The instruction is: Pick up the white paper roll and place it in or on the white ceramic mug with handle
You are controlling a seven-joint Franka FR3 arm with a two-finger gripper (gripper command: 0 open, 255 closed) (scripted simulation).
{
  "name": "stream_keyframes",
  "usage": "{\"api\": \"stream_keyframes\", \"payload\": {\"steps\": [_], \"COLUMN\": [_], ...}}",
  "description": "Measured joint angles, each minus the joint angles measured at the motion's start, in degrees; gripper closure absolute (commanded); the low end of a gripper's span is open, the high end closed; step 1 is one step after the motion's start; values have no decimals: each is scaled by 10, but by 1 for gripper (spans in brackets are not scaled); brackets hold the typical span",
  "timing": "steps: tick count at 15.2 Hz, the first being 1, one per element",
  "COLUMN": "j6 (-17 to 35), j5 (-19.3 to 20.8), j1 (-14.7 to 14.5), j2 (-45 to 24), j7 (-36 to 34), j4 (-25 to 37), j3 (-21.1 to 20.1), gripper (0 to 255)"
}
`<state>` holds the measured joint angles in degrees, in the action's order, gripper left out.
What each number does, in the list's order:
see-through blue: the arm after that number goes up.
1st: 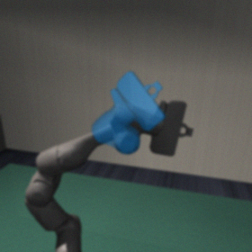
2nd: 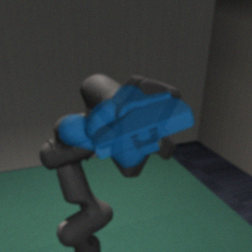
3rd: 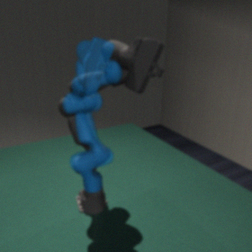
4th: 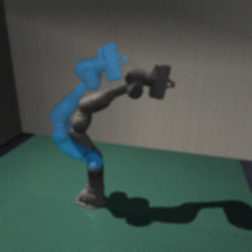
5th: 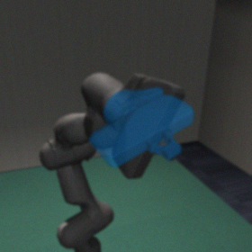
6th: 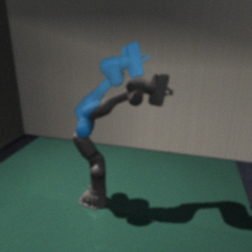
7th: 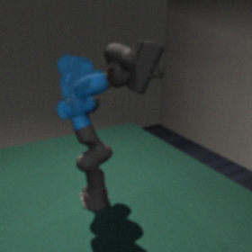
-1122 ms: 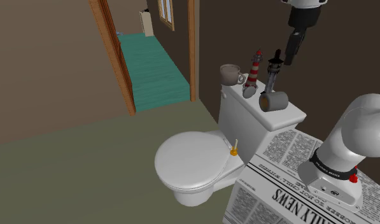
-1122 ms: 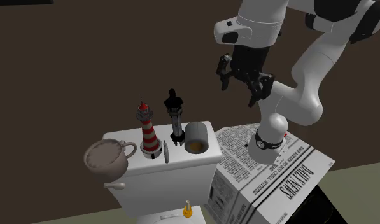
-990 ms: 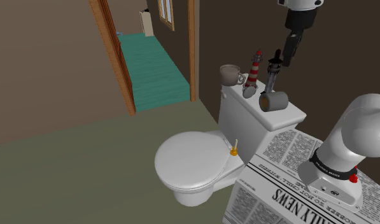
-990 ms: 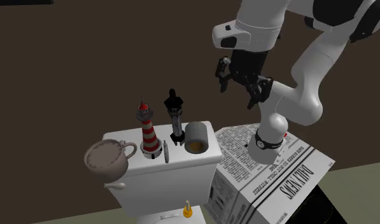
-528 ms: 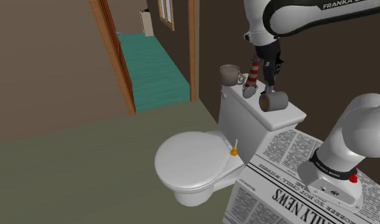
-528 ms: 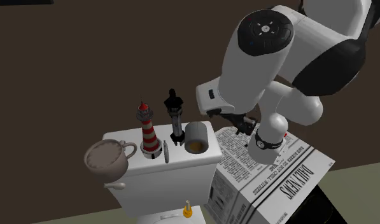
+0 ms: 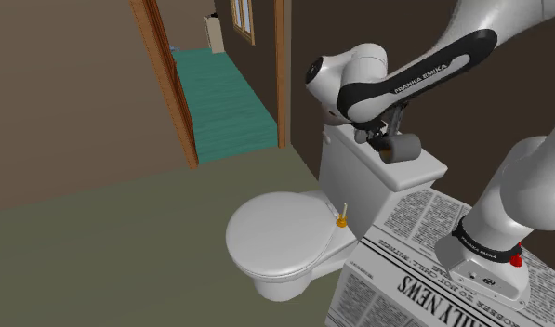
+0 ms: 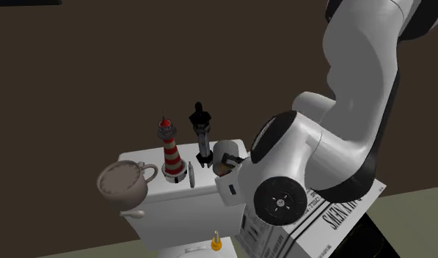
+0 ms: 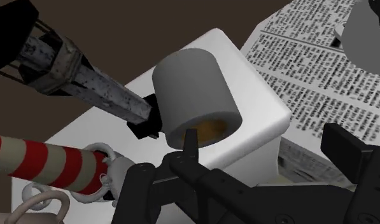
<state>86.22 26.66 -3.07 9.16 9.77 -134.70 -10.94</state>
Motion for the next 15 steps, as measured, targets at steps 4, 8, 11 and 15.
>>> {"api": "stream_keyframes", "payload": {"steps": [4, 8, 11, 15], "j6": [-2, -10, 0, 21], "j5": [72, 139, 156, 173], "j1": [-6, -14, -9, 1], "j2": [-106, -205, -211, -206], "j7": [-13, -30, -32, -37], "j4": [-7, -12, -28, -54], "j3": [-12, -13, -8, 1], "gripper": [0, 0, 0, 0]}}
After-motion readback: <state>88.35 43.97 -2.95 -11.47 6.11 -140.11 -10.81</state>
